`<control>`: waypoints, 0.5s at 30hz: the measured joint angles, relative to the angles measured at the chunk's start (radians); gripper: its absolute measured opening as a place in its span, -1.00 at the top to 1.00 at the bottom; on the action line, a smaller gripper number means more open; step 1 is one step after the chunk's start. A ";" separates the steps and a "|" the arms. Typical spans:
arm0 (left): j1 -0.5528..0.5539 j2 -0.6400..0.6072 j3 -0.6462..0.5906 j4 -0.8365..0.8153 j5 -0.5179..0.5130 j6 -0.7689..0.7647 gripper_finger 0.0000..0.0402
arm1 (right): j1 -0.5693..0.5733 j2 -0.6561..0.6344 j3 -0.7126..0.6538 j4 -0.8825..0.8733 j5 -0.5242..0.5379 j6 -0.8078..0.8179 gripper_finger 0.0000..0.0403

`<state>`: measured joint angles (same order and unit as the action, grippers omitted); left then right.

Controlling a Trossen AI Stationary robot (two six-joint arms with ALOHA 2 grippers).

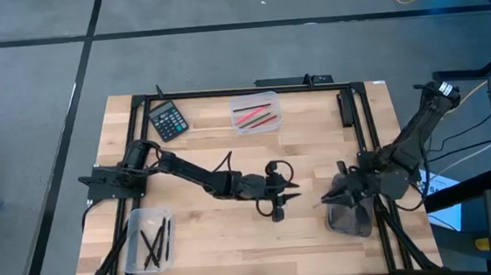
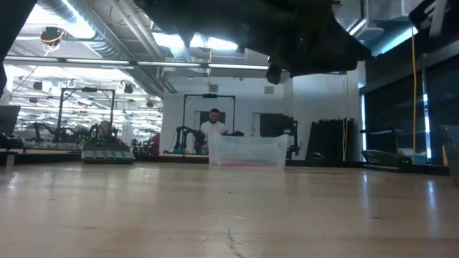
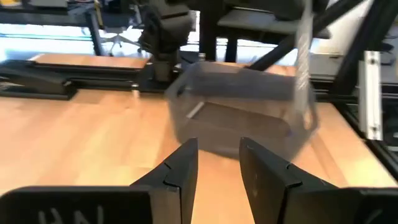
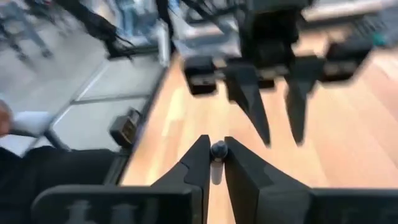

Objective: Sort crayons/erasers/pens/pencils in bins
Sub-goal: Put the gray crayon into the black bin

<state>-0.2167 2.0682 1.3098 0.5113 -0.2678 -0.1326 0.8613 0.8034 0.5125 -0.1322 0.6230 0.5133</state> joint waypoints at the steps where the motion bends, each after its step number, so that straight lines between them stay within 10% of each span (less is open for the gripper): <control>1: 0.004 0.000 0.000 -0.003 -0.002 0.000 0.46 | 0.002 0.004 0.019 -0.065 0.003 0.037 0.78; 15: -0.001 0.000 0.000 -0.005 0.027 0.005 0.43 | 0.027 0.014 0.186 -0.606 -0.078 0.454 0.78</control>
<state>-0.2180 2.0682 1.3098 0.5060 -0.2403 -0.1279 0.8885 0.8173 0.6987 -0.7379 0.5453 0.9677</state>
